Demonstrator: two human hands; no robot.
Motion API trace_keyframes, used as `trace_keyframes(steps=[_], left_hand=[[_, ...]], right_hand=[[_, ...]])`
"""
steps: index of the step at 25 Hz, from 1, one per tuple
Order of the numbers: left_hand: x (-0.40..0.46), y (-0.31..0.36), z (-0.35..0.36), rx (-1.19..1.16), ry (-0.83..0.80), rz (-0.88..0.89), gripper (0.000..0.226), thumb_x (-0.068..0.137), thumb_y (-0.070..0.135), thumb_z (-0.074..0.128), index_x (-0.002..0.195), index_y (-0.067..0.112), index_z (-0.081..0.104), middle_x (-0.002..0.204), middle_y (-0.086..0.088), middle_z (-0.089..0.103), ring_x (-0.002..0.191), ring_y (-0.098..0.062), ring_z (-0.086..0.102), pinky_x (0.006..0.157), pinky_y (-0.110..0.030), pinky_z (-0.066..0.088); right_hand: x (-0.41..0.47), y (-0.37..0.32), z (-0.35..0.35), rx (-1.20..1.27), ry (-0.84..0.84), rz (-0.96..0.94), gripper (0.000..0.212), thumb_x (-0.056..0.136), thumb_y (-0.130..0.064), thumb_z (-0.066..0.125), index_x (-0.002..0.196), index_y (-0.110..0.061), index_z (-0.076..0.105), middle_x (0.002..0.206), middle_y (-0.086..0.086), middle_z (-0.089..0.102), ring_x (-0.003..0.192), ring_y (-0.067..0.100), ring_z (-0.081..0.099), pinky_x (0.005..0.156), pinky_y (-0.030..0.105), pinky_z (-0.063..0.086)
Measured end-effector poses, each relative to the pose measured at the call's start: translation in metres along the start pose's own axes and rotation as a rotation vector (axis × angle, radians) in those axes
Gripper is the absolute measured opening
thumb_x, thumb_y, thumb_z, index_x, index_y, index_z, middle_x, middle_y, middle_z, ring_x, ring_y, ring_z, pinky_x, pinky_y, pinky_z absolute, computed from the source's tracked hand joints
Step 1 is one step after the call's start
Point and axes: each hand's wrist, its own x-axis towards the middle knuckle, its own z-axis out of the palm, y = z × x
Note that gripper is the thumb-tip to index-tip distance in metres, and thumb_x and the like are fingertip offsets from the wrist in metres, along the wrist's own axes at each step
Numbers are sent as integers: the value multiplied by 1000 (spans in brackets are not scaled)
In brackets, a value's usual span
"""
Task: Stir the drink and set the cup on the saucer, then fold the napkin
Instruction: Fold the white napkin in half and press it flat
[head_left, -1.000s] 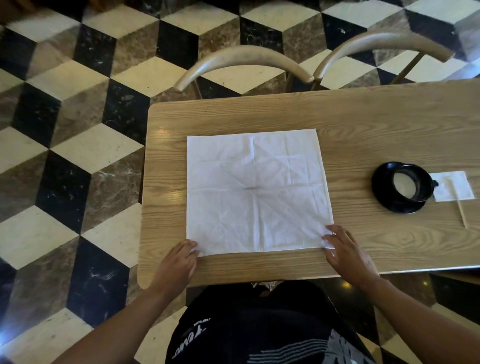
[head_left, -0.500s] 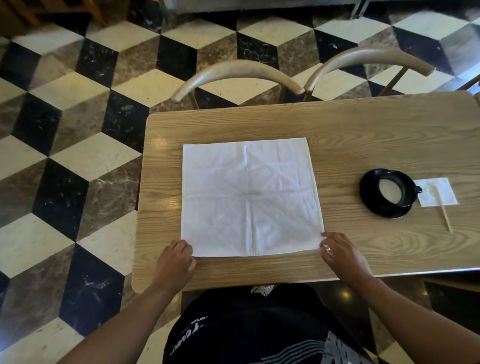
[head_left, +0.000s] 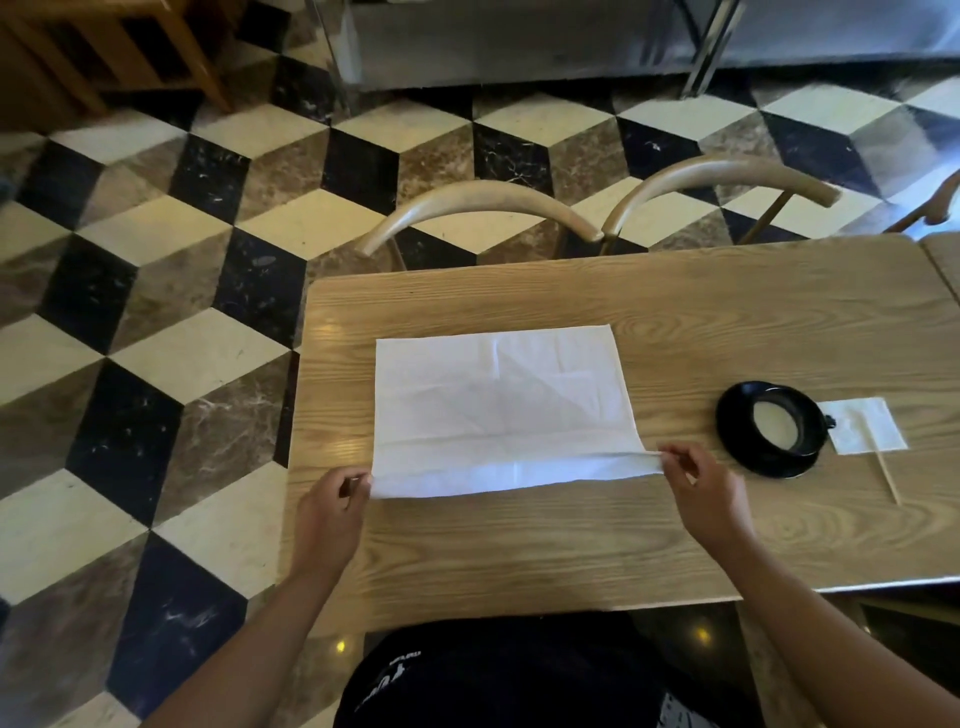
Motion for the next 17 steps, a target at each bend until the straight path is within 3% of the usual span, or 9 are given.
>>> trace_keyframes(steps=[4,7,9,12,14,17], left_hand=[[28,6,-9,-62,-33,-101,15,99,30,64,101,17,70,90,6,68,87,-17,63,68,-27,44],[39,1,-10,-170,-100,-128,18,100,31,64,92,15,66,83,1,67,78,-18,61,65,-33,45],[44,2,-8,-255,-111,-135,24,98,31,66,84,13,62,73,-2,61,68,-18,55,63,-34,43],[59,3,-10,-297,-101,-129,33,95,33,71,77,6,62,66,-10,58,62,-18,52,62,-34,41],[75,1,-13,-325,-118,-141,31,92,32,76,79,5,68,70,-18,65,65,-21,59,63,-37,49],[100,3,-19,-436,-217,-201,17,90,24,78,90,7,76,83,-7,79,81,-21,75,71,-33,64]], right_hand=[[22,-13,-1,62,-21,86,16,95,-19,69,107,-12,77,87,-2,71,89,16,66,80,24,41],[28,-12,1,90,-15,134,8,94,-20,70,88,-20,75,77,-3,70,80,20,65,74,32,43],[33,-7,6,102,11,175,24,95,-26,68,73,-19,69,67,2,65,71,24,59,66,37,43],[47,-11,12,194,54,258,33,92,-43,66,75,-15,70,65,7,67,70,32,66,71,45,54],[61,-12,15,224,78,286,33,91,-44,66,79,-13,73,72,13,71,71,29,68,78,54,57],[87,-21,19,255,73,308,32,91,-38,70,79,-9,74,70,13,68,67,20,60,77,51,58]])
